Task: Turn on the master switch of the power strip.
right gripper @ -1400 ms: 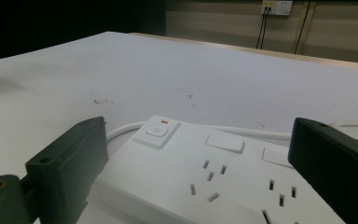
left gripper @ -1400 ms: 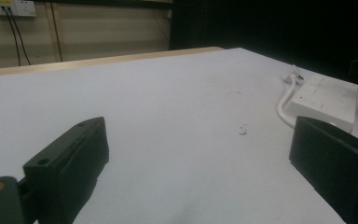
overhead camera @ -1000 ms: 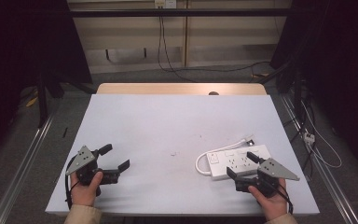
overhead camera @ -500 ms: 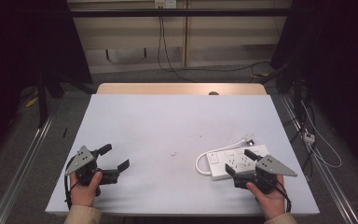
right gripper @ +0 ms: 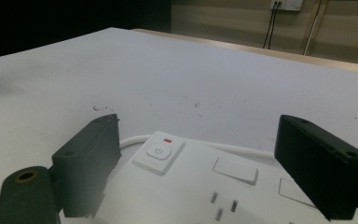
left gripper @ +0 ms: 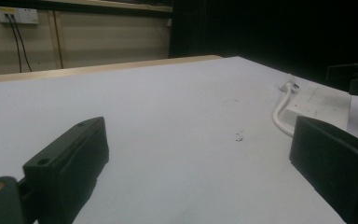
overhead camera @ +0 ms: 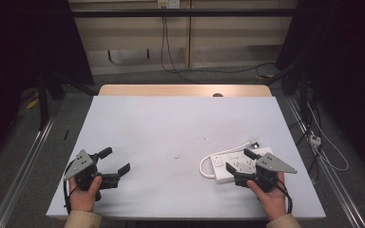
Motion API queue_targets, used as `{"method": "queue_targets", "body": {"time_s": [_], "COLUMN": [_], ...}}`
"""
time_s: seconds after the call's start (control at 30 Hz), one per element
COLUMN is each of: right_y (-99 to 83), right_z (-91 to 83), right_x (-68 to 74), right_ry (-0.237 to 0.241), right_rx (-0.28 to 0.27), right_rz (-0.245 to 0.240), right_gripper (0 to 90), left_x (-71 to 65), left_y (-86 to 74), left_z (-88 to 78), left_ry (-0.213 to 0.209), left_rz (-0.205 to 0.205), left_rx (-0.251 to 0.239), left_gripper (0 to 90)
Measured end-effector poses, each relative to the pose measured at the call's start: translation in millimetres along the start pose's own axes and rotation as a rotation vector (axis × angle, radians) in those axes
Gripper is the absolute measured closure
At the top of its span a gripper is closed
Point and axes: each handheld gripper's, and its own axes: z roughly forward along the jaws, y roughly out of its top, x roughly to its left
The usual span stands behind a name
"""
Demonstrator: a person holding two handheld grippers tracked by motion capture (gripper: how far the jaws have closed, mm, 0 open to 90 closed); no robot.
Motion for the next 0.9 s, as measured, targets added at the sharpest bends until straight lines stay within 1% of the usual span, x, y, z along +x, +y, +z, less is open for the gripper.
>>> {"method": "queue_targets", "body": {"time_s": [0.23, 0.37, 0.43, 0.6, 0.7, 0.83, 0.9], "right_y": [2.1, 3.4, 3.8, 6.2, 7.1, 8.8, 9.4], "right_z": [2.7, 5.5, 5.9, 9.8, 11.2, 13.1, 14.0], "right_x": [-0.7, -1.2, -0.9, 0.3, 0.9, 2.0, 2.7], "right_ry": [-0.003, 0.000, 0.000, 0.002, -0.001, 0.015, 0.018], "right_rx": [0.003, 0.015, 0.015, 0.031, 0.036, 0.039, 0.042], "right_rz": [0.011, 0.020, 0.024, 0.030, 0.019, 0.024, 0.025], "right_gripper": [17.1, 22.0, 22.7, 30.9, 37.5, 44.3, 45.8], "left_x": [-3.1, -3.2, -2.8, -3.1, -3.3, -3.5, -3.5], "left_y": [2.0, 2.1, 2.0, 2.1, 1.9, 2.1, 2.3], "left_z": [0.3, 0.3, 0.2, 0.6, 1.0, 1.0, 0.8], "left_ry": [-0.011, -0.011, -0.011, -0.012, -0.014, -0.013, -0.011], "left_rz": [-0.004, -0.005, -0.003, -0.006, -0.003, -0.004, -0.001], "left_rx": [-0.012, -0.013, -0.010, -0.013, -0.011, -0.009, -0.010], "left_gripper": [4.3, 4.3, 4.3, 4.3, 4.3, 4.3, 4.3]}}
